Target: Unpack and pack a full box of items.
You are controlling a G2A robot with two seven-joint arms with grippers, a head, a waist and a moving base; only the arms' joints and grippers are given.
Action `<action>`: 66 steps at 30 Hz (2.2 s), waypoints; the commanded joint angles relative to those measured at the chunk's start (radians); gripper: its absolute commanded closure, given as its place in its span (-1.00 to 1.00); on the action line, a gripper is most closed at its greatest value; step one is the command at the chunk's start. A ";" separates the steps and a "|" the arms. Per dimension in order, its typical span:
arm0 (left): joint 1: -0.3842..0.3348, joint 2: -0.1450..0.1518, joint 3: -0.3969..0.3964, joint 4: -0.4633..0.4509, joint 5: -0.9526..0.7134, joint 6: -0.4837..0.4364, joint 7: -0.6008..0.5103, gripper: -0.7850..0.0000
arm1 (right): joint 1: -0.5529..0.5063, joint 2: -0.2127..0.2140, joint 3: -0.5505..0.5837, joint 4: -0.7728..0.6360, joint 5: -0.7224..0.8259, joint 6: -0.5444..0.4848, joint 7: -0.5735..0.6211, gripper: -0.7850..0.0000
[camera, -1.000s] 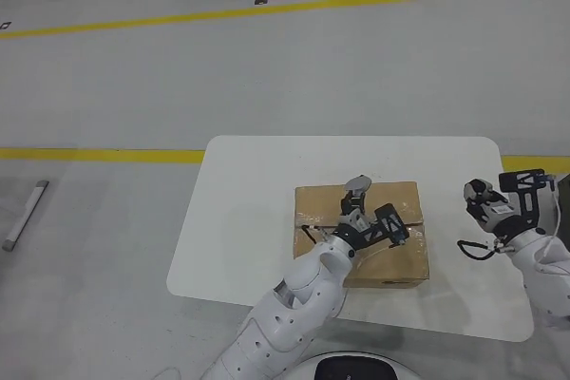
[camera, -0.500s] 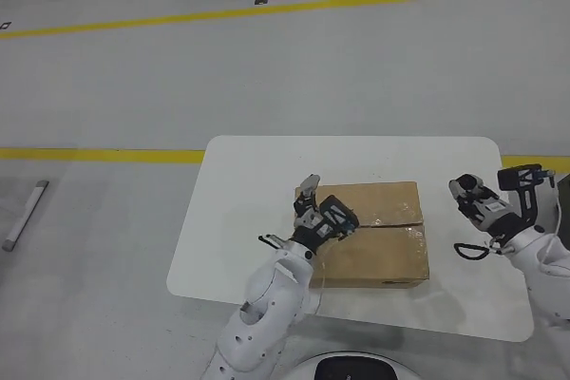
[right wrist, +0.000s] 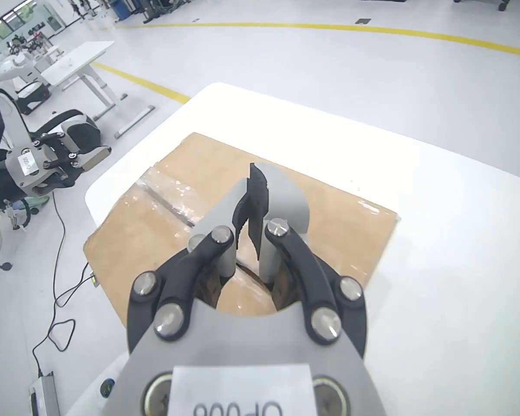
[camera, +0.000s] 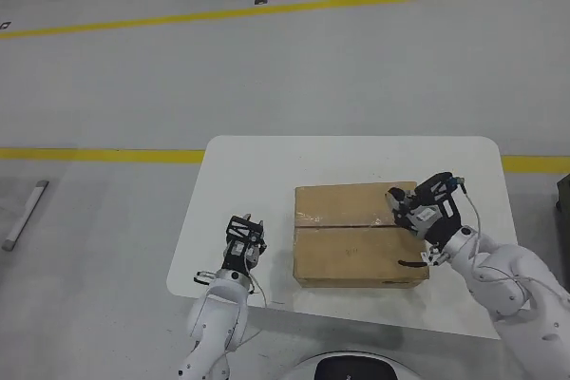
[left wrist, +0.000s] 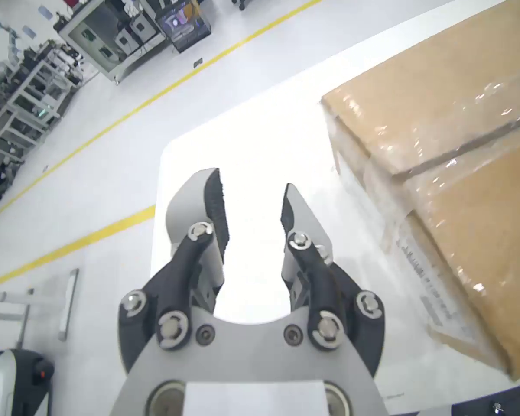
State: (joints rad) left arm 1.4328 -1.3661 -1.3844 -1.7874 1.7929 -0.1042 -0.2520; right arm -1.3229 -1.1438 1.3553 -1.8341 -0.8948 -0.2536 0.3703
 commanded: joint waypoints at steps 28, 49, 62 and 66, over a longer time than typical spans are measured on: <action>0.087 0.014 -0.102 -0.021 -0.072 -0.017 -0.035 -1.00 | 0.277 -0.097 -0.406 0.285 -0.094 0.099 0.003 1.00; 0.087 0.014 -0.102 -0.021 -0.072 -0.017 -0.035 -1.00 | 0.015 -0.030 -0.048 0.146 -0.077 0.095 0.000 1.00; 0.087 0.014 -0.102 -0.021 -0.072 -0.017 -0.035 -1.00 | -0.109 -0.003 0.180 0.093 0.008 0.072 0.004 1.00; 0.087 0.014 -0.102 -0.021 -0.072 -0.017 -0.035 -1.00 | -0.122 0.003 0.236 0.057 0.050 0.030 -0.008 1.00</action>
State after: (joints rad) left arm 1.5198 -1.3522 -1.4859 -1.8082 1.7212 -0.1209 -0.2868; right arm -1.4433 -1.1419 1.5813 -1.7631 -0.8565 -0.2132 0.3650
